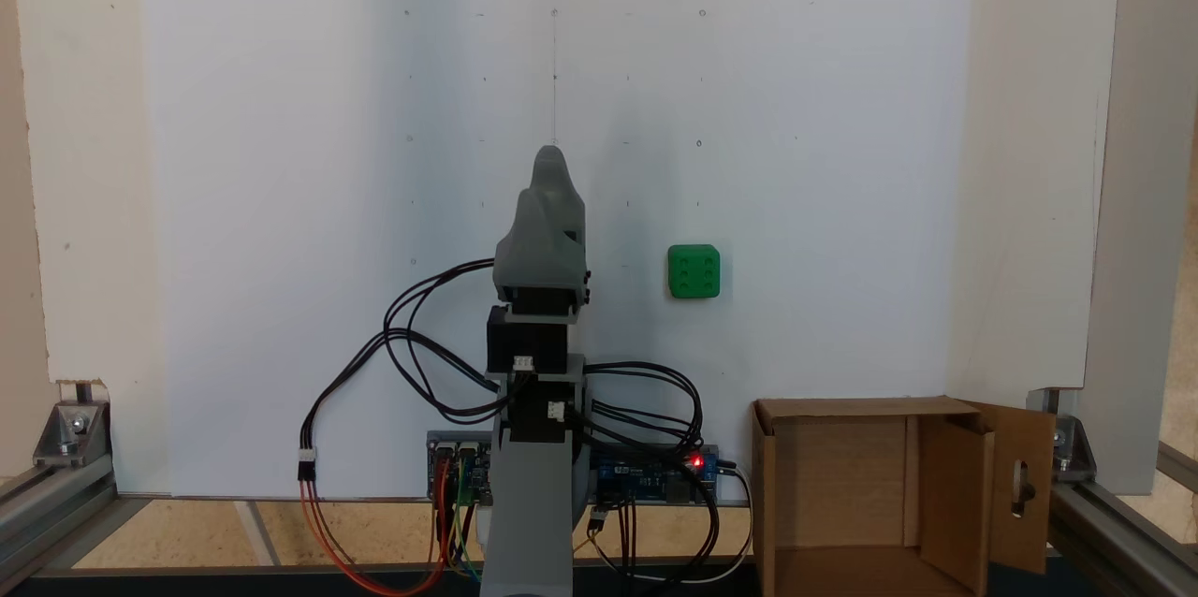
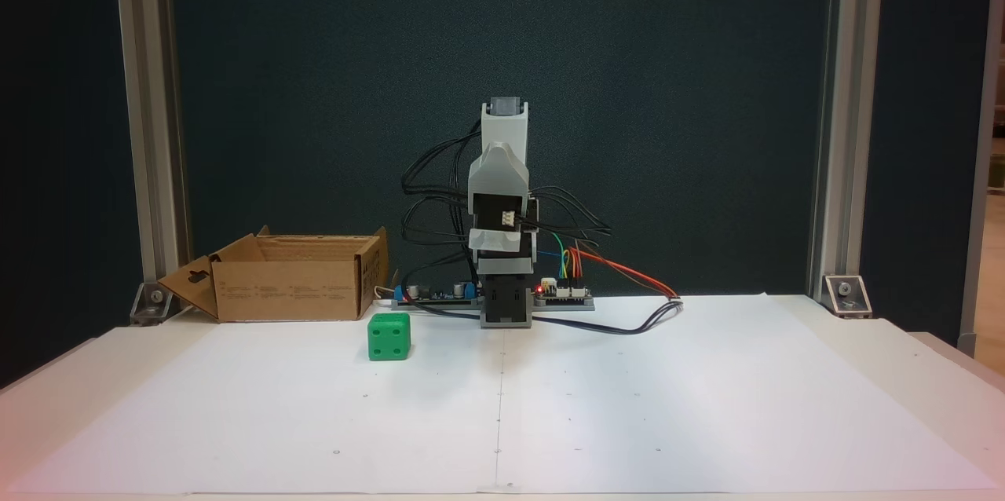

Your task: Grasp a green dice and put it in the bin.

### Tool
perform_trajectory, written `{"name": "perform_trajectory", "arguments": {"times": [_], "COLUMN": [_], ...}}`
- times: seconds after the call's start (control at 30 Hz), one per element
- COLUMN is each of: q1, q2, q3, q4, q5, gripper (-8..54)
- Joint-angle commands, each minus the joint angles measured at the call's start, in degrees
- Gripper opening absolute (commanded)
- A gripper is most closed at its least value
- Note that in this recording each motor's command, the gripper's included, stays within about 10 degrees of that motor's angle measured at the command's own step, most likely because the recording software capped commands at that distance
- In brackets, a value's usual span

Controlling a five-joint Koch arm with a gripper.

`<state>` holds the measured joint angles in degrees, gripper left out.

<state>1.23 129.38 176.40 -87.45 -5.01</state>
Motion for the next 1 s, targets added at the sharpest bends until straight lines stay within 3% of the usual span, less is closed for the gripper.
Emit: {"name": "perform_trajectory", "arguments": {"times": [0.0,0.97], "q1": [2.2,1.8], "q2": [6.4,6.3], "q3": [2.7,2.7], "q4": [-9.2,-12.4], "q5": [1.6,1.7], "gripper": [44.7,44.7]}}
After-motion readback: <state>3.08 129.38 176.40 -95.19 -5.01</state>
